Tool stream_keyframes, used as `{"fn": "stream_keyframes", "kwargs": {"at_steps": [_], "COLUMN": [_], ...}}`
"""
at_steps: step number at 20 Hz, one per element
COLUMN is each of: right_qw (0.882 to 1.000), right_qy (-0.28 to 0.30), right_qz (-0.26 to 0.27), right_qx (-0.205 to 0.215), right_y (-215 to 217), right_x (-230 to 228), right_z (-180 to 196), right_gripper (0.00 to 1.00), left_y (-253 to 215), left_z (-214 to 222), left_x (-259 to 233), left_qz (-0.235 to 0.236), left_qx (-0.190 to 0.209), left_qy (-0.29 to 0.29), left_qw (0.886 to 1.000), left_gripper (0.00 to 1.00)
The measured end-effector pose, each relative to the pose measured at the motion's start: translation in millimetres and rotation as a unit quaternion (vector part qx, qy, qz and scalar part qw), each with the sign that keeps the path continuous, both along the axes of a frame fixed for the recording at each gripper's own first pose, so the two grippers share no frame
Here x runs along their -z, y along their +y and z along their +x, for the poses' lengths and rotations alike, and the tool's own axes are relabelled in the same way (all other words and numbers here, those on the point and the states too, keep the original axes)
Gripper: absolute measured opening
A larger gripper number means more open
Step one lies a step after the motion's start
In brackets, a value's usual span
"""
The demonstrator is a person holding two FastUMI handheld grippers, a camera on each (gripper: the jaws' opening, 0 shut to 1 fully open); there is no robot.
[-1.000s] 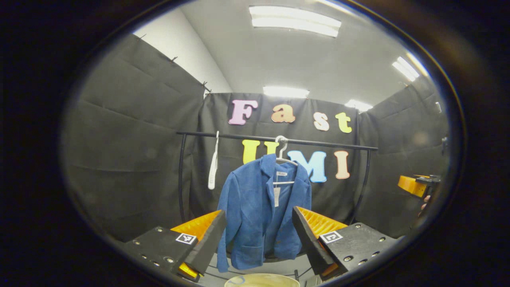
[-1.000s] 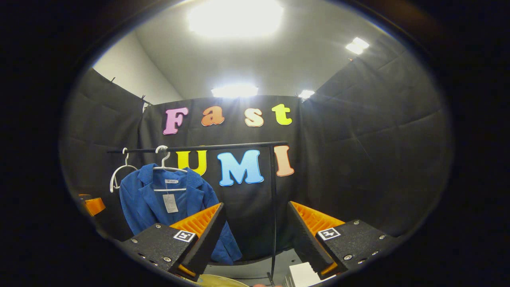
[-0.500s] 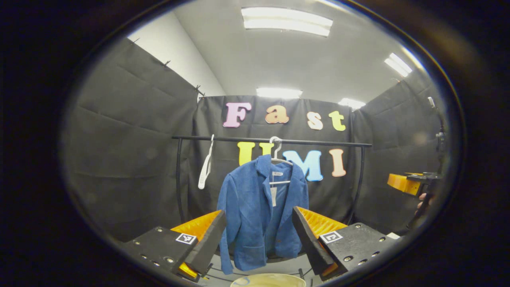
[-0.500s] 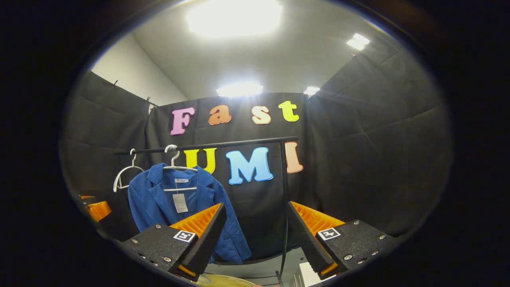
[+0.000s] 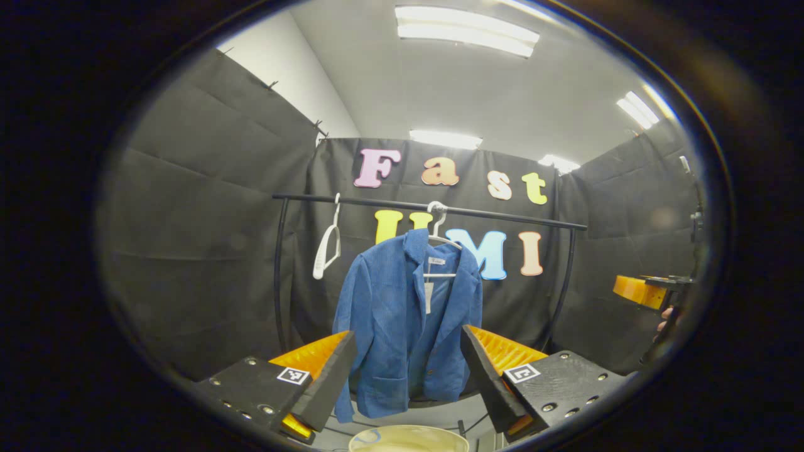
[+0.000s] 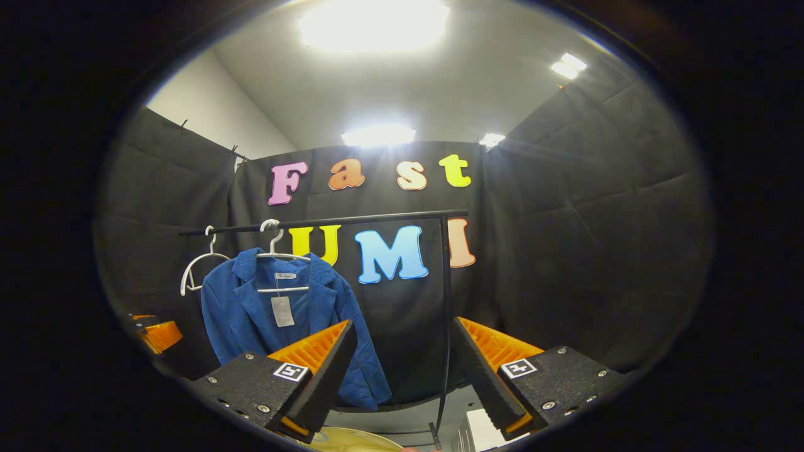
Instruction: Grasp the clothes on the hanger with both hands and then place them into the laundry hamper below.
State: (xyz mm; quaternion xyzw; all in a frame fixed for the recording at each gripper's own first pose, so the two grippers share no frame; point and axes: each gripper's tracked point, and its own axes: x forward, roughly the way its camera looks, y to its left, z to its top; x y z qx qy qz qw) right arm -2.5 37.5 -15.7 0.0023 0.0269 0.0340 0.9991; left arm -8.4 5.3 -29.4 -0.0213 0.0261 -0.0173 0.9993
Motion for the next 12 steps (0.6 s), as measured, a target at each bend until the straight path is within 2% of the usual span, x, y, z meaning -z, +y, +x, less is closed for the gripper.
{"fn": "stream_keyframes", "kwargs": {"at_steps": [6,12], "right_qw": [0.999,0.997], "right_qy": [0.007,0.015], "right_qz": [-0.011,-0.029], "right_qx": [-0.035,-0.072], "right_y": [26.0,51.9], "right_x": [-10.8,-21.6], "right_z": [6.8,25.5], "right_gripper": [0.95,0.95], "left_y": [9.5,24.5], "left_z": [-11.3,-12.1], "left_x": [4.4,20.5], "left_qz": [0.012,-0.020], "left_qx": [-0.019,-0.048], "left_qy": [-0.003,0.011], "left_qw": [1.000,0.999], "left_gripper": [1.00,1.00]}}
